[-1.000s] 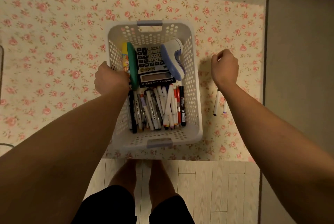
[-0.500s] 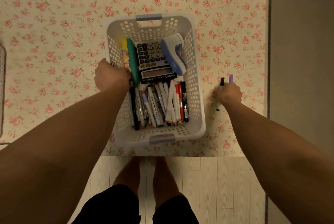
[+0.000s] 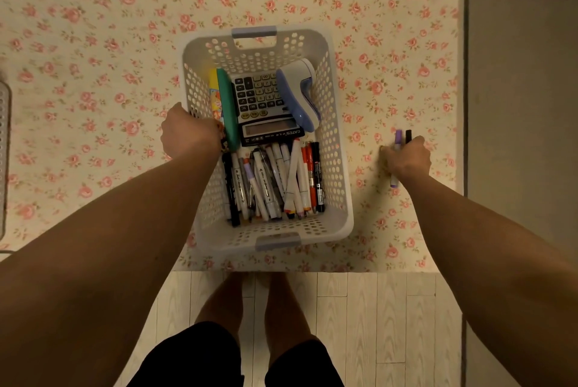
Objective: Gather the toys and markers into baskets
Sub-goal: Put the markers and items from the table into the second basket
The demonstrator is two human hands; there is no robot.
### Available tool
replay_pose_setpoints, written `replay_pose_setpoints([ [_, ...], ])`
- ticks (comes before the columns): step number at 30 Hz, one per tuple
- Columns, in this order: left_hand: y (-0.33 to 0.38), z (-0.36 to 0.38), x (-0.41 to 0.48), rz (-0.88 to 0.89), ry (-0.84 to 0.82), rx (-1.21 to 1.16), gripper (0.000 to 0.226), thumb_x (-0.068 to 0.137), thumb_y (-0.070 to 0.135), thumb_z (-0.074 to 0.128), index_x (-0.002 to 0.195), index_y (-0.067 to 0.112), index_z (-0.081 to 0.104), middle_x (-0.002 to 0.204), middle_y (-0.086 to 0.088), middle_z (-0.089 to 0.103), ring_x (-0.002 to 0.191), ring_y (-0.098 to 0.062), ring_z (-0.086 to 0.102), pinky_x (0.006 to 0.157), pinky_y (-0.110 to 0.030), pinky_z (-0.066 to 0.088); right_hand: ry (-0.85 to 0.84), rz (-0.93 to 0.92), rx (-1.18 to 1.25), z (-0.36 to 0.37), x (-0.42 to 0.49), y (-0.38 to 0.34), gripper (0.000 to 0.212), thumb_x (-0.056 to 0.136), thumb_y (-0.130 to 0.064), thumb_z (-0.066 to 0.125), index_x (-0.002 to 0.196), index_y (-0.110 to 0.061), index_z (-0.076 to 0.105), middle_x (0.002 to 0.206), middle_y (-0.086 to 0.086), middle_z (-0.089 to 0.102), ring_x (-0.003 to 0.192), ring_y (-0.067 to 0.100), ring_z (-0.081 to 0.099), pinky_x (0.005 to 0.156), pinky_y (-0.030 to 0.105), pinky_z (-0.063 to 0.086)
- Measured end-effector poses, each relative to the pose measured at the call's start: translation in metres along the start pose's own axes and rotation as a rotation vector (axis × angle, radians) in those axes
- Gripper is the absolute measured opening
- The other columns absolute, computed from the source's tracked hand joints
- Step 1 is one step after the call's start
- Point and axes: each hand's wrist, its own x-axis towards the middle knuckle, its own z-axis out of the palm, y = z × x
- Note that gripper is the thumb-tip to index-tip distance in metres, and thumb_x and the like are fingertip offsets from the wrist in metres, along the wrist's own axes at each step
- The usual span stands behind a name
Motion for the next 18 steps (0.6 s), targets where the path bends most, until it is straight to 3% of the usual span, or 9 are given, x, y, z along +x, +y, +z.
replay_pose_setpoints([
  [3,0.000,0.000,0.000,0.002,0.000,-0.007,0.023,0.081,0.015,0.053,0.103,0.008,0.055,0.107,-0.012,0.063,0.098,-0.033,0.060,0.077,-0.036,0.047,-0.045,0.041,-0.013,0.004,0.001,0.005,0.060,0.089,-0.031,0.067,0.134,-0.003,0.039,0.123,0.017,0.055,0.108,0.035,0.057,0.068,0.035,0.044],
  [7,-0.001,0.002,0.002,-0.003,0.012,-0.004,0.023,0.083,0.016,0.051,0.104,0.008,0.056,0.107,-0.012,0.063,0.098,-0.032,0.061,0.080,-0.039,0.050,-0.062,0.045,-0.020,0.009,0.003,0.005,0.046,0.093,-0.027,0.063,0.127,0.000,0.049,0.118,0.019,0.059,0.096,0.033,0.058,0.055,0.031,0.042],
  [10,-0.001,0.002,0.003,-0.003,0.009,-0.001,0.023,0.082,0.016,0.052,0.104,0.009,0.056,0.108,-0.011,0.063,0.098,-0.032,0.061,0.079,-0.037,0.049,-0.026,-0.009,-0.036,0.011,0.003,0.000,0.038,0.097,-0.030,0.054,0.123,-0.002,0.053,0.109,0.017,0.062,0.091,0.033,0.062,0.070,0.038,0.051],
  [15,-0.001,0.003,0.003,-0.002,0.016,0.010,0.025,0.083,0.016,0.050,0.106,0.009,0.057,0.108,-0.011,0.063,0.099,-0.033,0.061,0.075,-0.035,0.046,0.111,-0.147,0.250,-0.006,0.002,-0.042,0.036,0.100,-0.031,0.038,0.121,-0.004,0.048,0.100,0.009,0.056,0.083,0.026,0.058,0.074,0.040,0.053],
  [18,0.000,0.003,0.003,-0.003,0.025,0.023,0.024,0.083,0.015,0.050,0.105,0.008,0.057,0.107,-0.012,0.064,0.098,-0.033,0.061,0.072,-0.033,0.043,0.180,-0.277,0.481,-0.023,-0.007,-0.083,0.019,0.098,-0.019,0.039,0.112,-0.010,0.049,0.086,-0.002,0.053,0.067,0.009,0.051,0.060,0.020,0.046],
])
